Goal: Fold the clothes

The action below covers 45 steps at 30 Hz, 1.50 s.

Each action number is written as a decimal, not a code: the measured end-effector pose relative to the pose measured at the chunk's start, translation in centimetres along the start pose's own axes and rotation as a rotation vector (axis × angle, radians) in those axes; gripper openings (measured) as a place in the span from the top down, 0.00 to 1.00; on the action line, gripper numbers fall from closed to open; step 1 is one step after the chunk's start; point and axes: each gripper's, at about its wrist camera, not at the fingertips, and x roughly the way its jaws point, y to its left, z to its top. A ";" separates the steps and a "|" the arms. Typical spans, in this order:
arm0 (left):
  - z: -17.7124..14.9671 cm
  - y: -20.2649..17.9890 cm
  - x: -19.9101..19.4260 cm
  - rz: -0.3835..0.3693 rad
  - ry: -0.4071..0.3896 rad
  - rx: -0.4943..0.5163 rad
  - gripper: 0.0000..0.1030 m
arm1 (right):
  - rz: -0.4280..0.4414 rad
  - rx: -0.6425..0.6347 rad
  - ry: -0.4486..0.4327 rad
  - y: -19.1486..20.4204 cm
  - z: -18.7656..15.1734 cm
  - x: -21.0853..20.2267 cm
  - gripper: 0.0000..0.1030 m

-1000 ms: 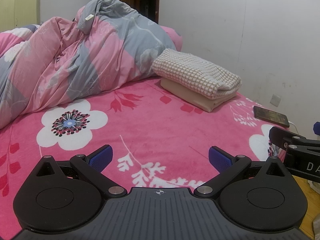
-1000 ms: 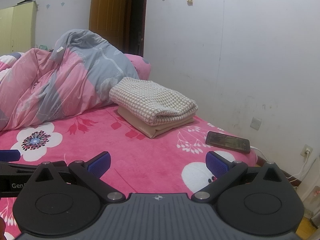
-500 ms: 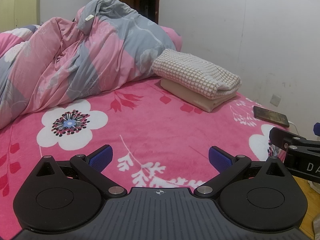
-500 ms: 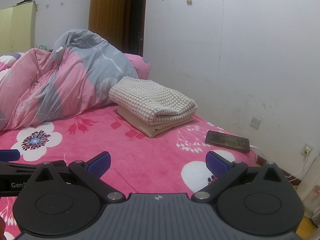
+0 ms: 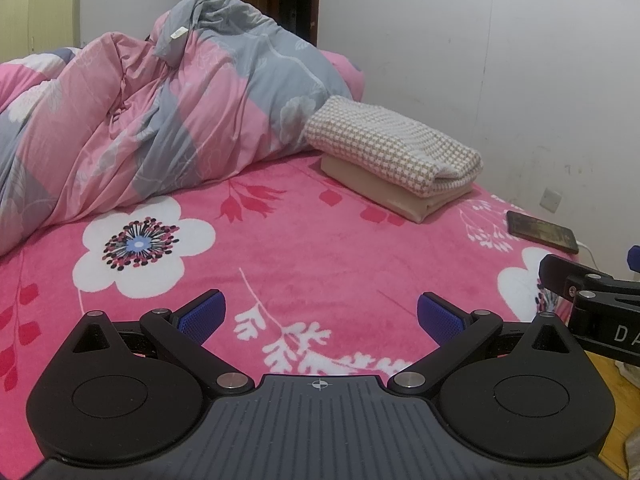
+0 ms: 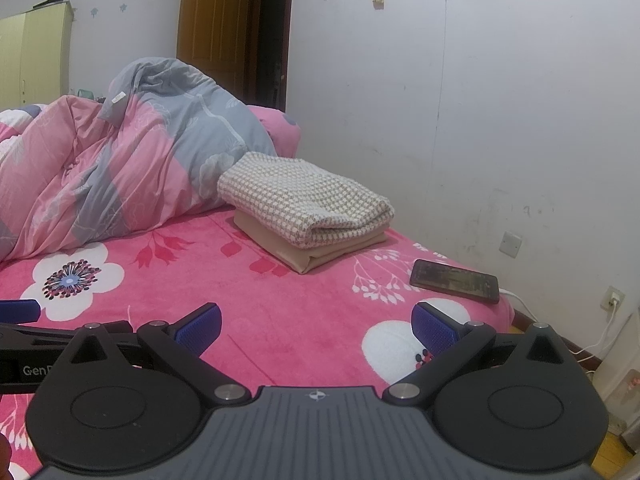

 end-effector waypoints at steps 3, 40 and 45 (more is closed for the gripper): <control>0.0 0.0 0.1 -0.001 0.002 0.000 0.00 | -0.001 -0.001 0.001 0.0 0.0 0.0 0.00; 0.1 0.2 0.0 -0.001 -0.002 -0.002 0.00 | -0.009 -0.002 0.012 0.2 0.3 0.4 0.00; 0.1 0.3 0.0 0.000 -0.004 -0.001 0.00 | -0.011 0.000 0.013 0.3 0.3 0.4 0.00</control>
